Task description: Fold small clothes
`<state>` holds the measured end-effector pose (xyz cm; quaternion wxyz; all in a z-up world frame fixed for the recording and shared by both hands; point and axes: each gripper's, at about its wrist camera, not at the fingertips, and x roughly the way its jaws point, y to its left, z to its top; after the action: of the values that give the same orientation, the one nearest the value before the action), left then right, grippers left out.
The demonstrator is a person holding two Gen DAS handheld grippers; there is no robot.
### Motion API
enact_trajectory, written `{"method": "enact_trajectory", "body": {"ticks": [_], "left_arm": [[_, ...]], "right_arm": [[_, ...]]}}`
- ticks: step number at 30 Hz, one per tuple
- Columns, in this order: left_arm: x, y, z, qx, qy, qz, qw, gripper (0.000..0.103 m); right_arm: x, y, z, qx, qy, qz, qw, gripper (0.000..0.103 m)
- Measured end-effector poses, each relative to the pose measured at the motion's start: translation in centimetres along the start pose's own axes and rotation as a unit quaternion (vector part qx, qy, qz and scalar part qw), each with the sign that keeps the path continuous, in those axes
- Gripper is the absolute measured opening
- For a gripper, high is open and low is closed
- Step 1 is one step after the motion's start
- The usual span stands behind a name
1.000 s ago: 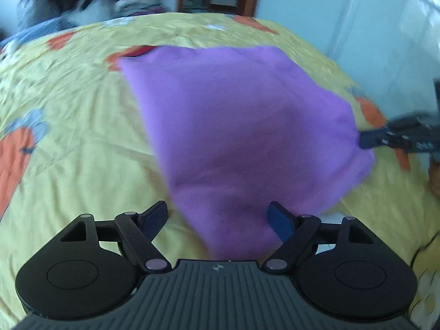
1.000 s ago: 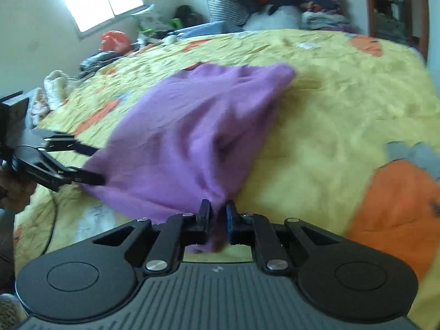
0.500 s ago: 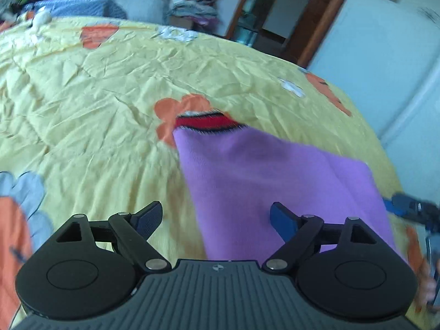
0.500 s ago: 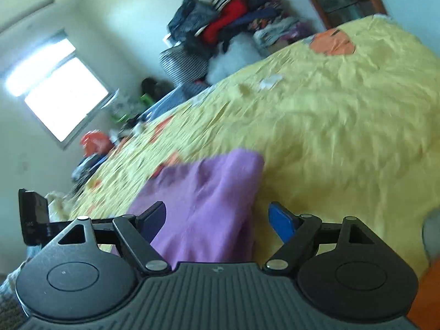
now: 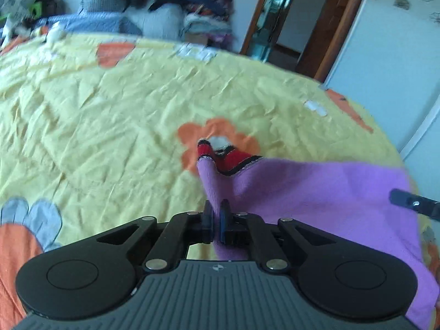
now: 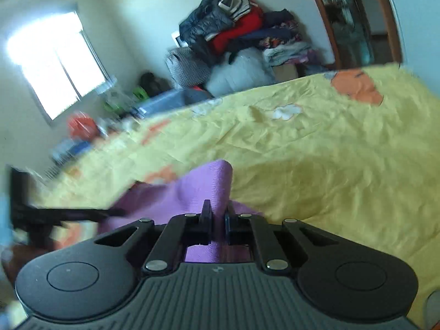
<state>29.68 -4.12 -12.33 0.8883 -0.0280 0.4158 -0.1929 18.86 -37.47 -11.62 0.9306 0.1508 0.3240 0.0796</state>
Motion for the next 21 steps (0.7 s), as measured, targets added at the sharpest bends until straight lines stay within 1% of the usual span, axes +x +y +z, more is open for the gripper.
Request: {"method": "enact_trajectory", "body": {"ticks": [1,2,3,4,5,6,7,8,9,11,12,13,14,15,16,17,18,19,20,21], "left_arm": [[0.1,0.2,-0.1,0.001,0.003,0.017,0.9999,0.008],[0.0,0.5,0.0,-0.001,0.001,0.023,0.9997,0.009],[-0.8,0.8,0.0,-0.010,-0.002,0.022,0.9997,0.011],[-1.9,0.8,-0.1,-0.014,-0.007,0.020,0.9997,0.013],[-3.3,0.4,-0.3,-0.008,-0.016,0.011,0.9998,0.015],[-4.9,0.0,-0.8,-0.001,-0.028,-0.007,0.9996,0.024],[-6.6,-0.7,-1.5,0.006,-0.038,-0.034,0.9987,0.034],[-8.1,-1.6,-2.4,0.018,-0.046,-0.063,0.9968,0.053],[-9.3,-2.6,-3.5,0.032,-0.054,-0.085,0.9945,0.066],[-10.6,-4.7,-5.5,0.064,-0.062,-0.112,0.9897,0.067],[-10.6,-5.7,-6.3,0.078,-0.055,-0.118,0.9883,0.068],[-10.4,-6.7,-7.1,0.093,-0.050,-0.117,0.9875,0.069],[-10.0,-7.6,-7.8,0.107,-0.045,-0.111,0.9870,0.070],[-9.4,-8.2,-8.6,0.116,-0.037,-0.103,0.9873,0.070],[-8.9,-8.7,-9.4,0.122,-0.026,-0.098,0.9874,0.070],[-8.6,-9.1,-10.2,0.135,-0.016,-0.095,0.9861,0.070],[-8.5,-9.5,-11.0,0.158,-0.015,-0.082,0.9840,0.070],[-8.5,-9.9,-11.8,0.181,-0.018,-0.064,0.9811,0.070],[-8.7,-10.1,-12.6,0.201,-0.020,-0.055,0.9779,0.071],[-8.8,-10.0,-13.4,0.217,-0.022,-0.049,0.9746,0.072]], "right_arm": [[1.0,-0.6,0.0,0.007,0.033,-0.009,0.999,0.017],[0.9,-0.8,-0.1,0.006,0.036,-0.030,0.999,0.036],[-0.3,-0.5,-0.3,-0.008,0.021,-0.043,0.999,0.042],[-1.9,-0.2,-0.6,-0.016,0.008,-0.030,0.999,0.043],[-3.5,0.1,-1.0,-0.016,0.006,-0.009,1.000,0.043],[-5.3,0.6,-1.7,-0.015,0.004,0.009,1.000,0.043],[-7.0,1.0,-2.6,-0.015,0.000,0.027,1.000,0.043],[-8.3,1.3,-3.6,-0.007,0.004,0.045,0.999,0.043],[-9.0,1.4,-4.6,0.003,0.015,0.060,0.998,0.043],[-9.7,1.4,-6.4,0.021,0.029,0.079,0.996,0.042],[-9.4,1.2,-7.0,0.034,0.038,0.081,0.995,0.042],[-8.9,0.9,-7.2,0.052,0.047,0.080,0.994,0.042],[-8.4,0.5,-7.5,0.072,0.050,0.089,0.992,0.040],[-7.7,-0.1,-7.7,0.094,0.052,0.107,0.988,0.038],[-7.2,-0.5,-7.8,0.114,0.057,0.116,0.985,0.019],[-7.1,-0.6,-7.8,0.120,0.049,0.101,0.986,0.009],[-7.3,-0.4,-7.6,0.111,0.041,0.089,0.989,0.009],[-7.7,0.2,-7.5,0.085,0.037,0.067,0.993,0.009],[-7.9,0.9,-7.7,0.044,0.035,0.033,0.998,0.009],[-7.8,1.0,-8.1,0.024,0.042,0.012,0.999,0.009]]}}
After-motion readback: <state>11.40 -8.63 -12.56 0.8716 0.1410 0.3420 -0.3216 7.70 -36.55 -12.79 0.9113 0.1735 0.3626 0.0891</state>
